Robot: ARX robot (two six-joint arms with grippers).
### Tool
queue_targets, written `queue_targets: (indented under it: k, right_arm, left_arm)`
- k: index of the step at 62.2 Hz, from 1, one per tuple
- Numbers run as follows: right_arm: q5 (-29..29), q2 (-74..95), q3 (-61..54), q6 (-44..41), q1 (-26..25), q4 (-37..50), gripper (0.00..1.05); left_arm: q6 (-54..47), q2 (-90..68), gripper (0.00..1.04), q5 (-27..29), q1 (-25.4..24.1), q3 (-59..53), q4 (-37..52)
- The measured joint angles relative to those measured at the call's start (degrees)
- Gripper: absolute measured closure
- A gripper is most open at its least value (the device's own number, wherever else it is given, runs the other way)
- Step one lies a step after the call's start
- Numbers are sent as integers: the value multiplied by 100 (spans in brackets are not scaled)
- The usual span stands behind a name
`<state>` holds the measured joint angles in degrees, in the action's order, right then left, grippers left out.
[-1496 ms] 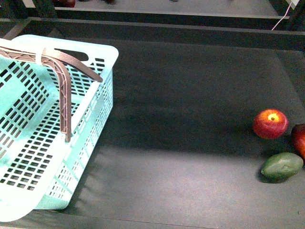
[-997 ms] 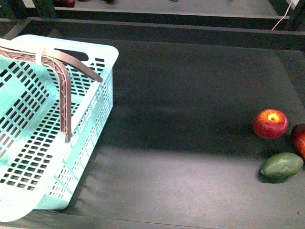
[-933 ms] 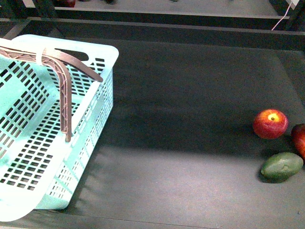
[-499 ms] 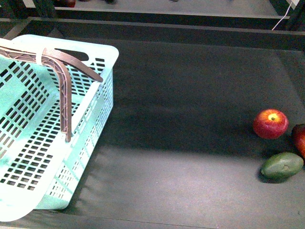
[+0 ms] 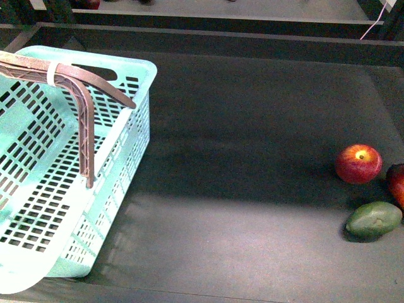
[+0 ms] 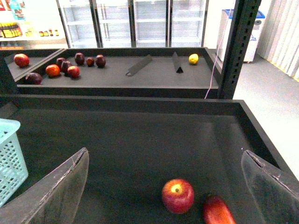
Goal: Pick apple with right arm and hold basket with left
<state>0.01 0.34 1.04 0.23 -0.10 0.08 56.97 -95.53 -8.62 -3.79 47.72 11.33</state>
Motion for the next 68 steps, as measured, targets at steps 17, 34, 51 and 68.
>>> queue_targets:
  k: [17, 34, 51, 68]
  right_arm:
    - [0, 0, 0, 0, 0, 0, 9]
    - [0, 0, 0, 0, 0, 0, 9]
    - [0, 0, 0, 0, 0, 0, 9]
    - [2, 0, 0, 0, 0, 0, 9]
  left_arm:
    - [144, -651, 7, 267, 15, 459, -103]
    - [144, -704, 50, 291, 31, 540, -216]
    - [619, -702, 84, 199, 52, 592, -420]
    - [649, -2, 86, 39, 240, 496, -916]
